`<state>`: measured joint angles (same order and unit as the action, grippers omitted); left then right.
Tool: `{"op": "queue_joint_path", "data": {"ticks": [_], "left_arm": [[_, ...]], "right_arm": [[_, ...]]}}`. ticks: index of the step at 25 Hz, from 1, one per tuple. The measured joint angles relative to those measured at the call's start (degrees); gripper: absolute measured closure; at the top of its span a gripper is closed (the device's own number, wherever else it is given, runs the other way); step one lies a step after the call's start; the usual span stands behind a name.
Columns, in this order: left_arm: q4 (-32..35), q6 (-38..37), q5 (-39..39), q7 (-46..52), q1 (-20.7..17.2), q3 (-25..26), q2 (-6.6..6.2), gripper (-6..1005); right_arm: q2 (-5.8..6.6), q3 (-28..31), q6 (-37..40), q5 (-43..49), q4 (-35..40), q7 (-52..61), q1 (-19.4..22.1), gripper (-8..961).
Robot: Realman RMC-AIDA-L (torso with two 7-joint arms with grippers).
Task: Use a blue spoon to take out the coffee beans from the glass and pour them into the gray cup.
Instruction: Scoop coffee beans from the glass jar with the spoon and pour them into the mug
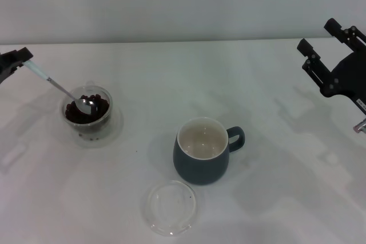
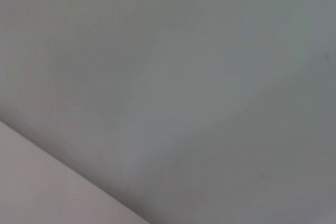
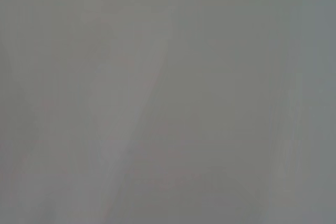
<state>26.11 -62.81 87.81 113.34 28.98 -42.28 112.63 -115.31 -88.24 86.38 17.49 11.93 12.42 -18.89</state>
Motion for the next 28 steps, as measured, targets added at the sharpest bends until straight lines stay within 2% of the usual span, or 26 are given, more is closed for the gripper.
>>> {"op": "queue_joint_path", "data": {"ticks": [16,28], "left_arm": [[-0.3,-0.7,-0.6,4.9,-0.3,0.0,0.24,866],[-1.1,-0.7,-5.5,4.8,-4.0,0.1,0.14,867]], "right_arm": [[0.18,0.3,-2.4,-0.1,0.0,-0.1,-1.4,361],[0.17,0.3,-5.3,0.1,0.0,-0.1,-3.2,363]]}}
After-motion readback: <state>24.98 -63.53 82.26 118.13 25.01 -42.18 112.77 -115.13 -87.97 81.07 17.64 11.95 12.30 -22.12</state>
